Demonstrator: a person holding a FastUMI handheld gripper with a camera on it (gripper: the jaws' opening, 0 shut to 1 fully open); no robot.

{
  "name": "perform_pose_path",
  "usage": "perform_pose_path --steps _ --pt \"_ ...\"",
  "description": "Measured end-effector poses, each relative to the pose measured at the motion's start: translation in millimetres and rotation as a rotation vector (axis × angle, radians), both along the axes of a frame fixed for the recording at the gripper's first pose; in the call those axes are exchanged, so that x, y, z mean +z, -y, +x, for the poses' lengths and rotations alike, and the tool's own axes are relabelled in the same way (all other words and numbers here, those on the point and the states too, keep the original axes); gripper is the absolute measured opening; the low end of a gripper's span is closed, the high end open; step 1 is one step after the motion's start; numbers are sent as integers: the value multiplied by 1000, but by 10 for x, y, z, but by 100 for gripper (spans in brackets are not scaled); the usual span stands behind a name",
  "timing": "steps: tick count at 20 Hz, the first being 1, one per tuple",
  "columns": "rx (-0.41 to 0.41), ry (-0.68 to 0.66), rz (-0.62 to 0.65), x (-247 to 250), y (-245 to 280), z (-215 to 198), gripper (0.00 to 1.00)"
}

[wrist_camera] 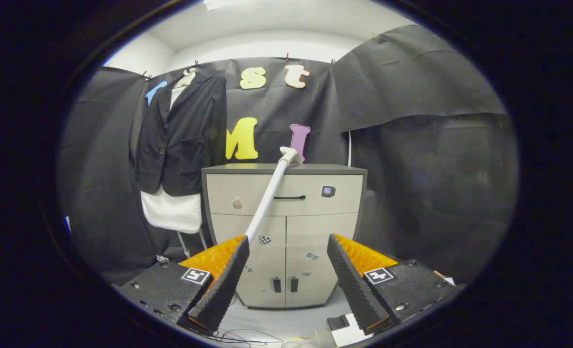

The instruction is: Iron the clothes twice with a garment steamer, once on the left side and once on the right side.

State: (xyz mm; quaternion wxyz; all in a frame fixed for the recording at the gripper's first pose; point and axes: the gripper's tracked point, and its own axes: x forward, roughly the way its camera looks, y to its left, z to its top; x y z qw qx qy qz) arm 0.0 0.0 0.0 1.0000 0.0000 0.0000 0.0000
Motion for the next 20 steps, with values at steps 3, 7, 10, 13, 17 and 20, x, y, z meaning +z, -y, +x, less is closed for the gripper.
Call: perform_pose_path --steps 3,7,10,13,17,20 --pt "1 -5 -4 -14 -42 -22 100" --pt "-3 -6 1 -3 -84 -45 100" --pt "-8 -9 3 10 -120 -83 100" --pt "-18 -7 -2 28 -139 -124 100" --pt "-29 2 -9 149 -147 -142 100" --pt "-46 16 -25 393 -58 -93 100"
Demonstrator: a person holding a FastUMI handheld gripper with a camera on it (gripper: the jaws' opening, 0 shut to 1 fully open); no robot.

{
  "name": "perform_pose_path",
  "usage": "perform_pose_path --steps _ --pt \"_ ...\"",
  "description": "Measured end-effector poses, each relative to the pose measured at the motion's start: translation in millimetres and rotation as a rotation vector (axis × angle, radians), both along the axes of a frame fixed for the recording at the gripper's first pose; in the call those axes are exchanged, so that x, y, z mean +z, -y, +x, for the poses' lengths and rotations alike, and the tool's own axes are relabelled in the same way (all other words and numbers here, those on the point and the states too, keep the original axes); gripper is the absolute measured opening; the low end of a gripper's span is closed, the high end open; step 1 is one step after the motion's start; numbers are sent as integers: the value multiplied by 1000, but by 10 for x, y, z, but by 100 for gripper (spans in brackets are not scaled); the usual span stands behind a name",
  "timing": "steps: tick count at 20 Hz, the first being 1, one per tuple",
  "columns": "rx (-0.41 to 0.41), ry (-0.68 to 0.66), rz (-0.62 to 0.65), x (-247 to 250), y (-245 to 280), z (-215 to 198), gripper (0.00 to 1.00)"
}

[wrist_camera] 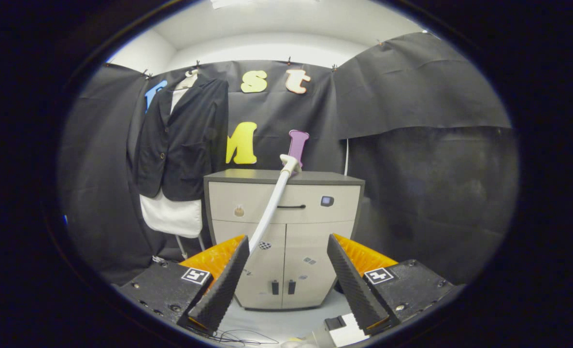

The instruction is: Iron the clothes twice with a garment steamer, once on the left side and once on the right side.

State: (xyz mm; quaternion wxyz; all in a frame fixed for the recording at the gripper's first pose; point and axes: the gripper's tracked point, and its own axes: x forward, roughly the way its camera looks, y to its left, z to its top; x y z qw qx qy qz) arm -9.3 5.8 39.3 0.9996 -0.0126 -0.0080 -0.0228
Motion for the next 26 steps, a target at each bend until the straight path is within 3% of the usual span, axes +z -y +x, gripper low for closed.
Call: perform_pose_path --steps 6,16,20,26 --pt "-1 36 12 703 280 473 100" --pt "73 118 -10 1886 731 2072 100" --pt "95 76 44 2098 862 2818 100" --pt "160 -87 146 1990 796 3732 100"
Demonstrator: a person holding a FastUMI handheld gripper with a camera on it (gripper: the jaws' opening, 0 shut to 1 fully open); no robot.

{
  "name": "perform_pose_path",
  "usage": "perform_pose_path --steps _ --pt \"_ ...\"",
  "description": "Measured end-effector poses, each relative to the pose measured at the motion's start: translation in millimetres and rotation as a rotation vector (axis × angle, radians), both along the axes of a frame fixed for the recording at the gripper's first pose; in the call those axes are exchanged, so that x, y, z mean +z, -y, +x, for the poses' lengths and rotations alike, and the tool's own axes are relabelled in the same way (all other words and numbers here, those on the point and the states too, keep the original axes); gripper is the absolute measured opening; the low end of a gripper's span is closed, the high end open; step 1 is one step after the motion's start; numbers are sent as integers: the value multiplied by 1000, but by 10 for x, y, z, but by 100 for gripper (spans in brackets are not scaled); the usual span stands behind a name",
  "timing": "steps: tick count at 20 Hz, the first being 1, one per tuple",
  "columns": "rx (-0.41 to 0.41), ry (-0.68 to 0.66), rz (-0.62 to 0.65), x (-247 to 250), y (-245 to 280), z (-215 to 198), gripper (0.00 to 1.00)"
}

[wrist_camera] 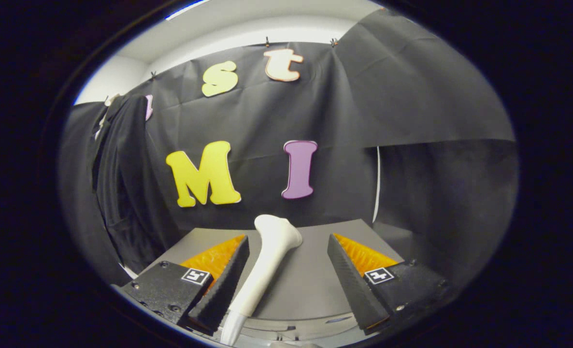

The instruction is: Iron the clothes twice with a garment steamer, once on the left side and once on the right side.

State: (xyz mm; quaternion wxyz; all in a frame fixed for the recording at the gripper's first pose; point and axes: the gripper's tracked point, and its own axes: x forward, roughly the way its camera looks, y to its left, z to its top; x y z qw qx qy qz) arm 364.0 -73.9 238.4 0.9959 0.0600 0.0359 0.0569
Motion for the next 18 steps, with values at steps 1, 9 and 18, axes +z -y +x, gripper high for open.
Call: perform_pose_path --steps 1,9,18 --pt "14 -24 5 -58 -40 99 100" --pt "88 -229 30 -527 -335 592 97" --pt "92 -359 100 -797 -484 795 66"
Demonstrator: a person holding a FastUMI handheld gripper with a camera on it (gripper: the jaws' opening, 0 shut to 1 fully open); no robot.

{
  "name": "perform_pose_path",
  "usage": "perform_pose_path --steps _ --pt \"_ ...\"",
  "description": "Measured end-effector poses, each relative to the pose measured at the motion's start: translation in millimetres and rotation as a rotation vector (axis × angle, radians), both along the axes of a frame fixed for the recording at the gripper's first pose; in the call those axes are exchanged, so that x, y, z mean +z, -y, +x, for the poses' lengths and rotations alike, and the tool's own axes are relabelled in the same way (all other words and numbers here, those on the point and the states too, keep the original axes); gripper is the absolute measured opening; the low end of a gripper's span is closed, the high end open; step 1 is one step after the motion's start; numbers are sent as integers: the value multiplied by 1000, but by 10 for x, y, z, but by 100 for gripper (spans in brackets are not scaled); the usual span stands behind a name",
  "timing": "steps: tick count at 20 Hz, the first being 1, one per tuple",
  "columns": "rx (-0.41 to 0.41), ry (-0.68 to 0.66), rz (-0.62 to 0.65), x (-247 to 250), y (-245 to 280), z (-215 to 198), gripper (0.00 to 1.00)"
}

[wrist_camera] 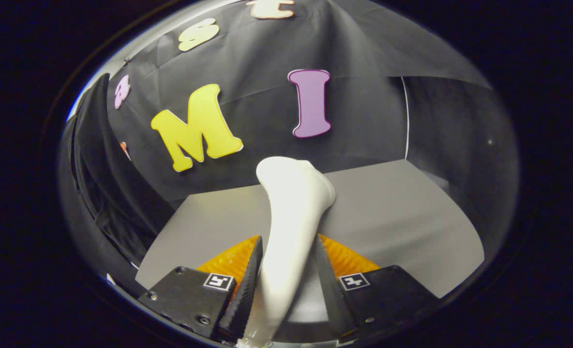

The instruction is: Iron the clothes twice with a garment steamer, once on the left side and once on the right side.

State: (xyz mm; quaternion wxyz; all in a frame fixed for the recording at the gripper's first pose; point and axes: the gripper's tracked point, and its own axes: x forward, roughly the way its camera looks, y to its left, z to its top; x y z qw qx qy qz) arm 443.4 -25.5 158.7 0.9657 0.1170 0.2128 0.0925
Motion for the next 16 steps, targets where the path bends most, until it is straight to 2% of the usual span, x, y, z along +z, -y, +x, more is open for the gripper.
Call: perform_pose_path --steps 3,6,9,16 --pt "-5 -12 63 -1 -35 6 60" --pt "-34 -30 132 63 -9 -71 49" --pt "-56 15 122 219 -40 -220 41" --pt "-94 107 90 531 -295 -808 39"
